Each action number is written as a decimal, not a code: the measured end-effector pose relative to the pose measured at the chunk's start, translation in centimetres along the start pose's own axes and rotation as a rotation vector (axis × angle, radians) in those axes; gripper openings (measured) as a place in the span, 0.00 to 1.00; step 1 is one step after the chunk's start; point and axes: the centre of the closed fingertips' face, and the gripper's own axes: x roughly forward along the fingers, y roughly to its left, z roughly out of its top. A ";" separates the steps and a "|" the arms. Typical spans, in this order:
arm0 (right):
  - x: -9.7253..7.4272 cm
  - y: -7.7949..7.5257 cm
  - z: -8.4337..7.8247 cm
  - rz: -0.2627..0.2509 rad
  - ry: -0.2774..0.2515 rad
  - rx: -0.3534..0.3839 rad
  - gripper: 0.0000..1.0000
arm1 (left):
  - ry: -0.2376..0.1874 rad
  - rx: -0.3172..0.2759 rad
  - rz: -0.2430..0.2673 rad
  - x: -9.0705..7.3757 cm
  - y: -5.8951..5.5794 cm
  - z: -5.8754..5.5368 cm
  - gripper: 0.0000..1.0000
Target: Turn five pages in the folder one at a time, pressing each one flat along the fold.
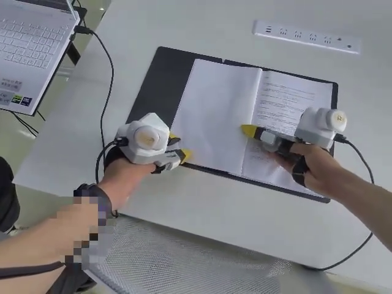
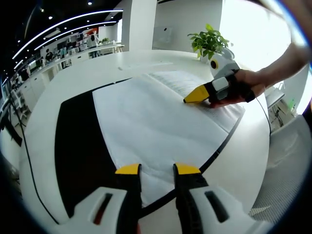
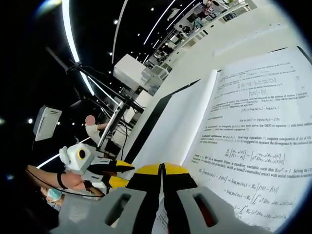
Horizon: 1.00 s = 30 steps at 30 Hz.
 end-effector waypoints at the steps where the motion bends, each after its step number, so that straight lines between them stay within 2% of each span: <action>1: -0.1 0.5 -0.5 0.003 0.013 -0.011 0.00 | 0.000 0.000 0.000 0.0 0.0 0.0 0.25; 6: -0.4 2.1 -2.7 0.025 0.084 -0.065 0.00 | -0.001 0.000 0.001 0.0 0.0 0.0 0.25; 14: -1.0 3.1 -4.8 0.042 0.131 -0.085 0.00 | -0.001 0.000 0.002 0.0 0.0 0.0 0.25; 17: -1.2 3.6 -5.8 0.052 0.164 -0.106 0.00 | -0.001 -0.001 0.002 -0.1 -0.1 0.0 0.25; 30: -1.6 3.7 -6.6 0.060 0.189 -0.109 0.00 | 0.000 0.000 0.003 -0.2 -0.2 0.2 0.25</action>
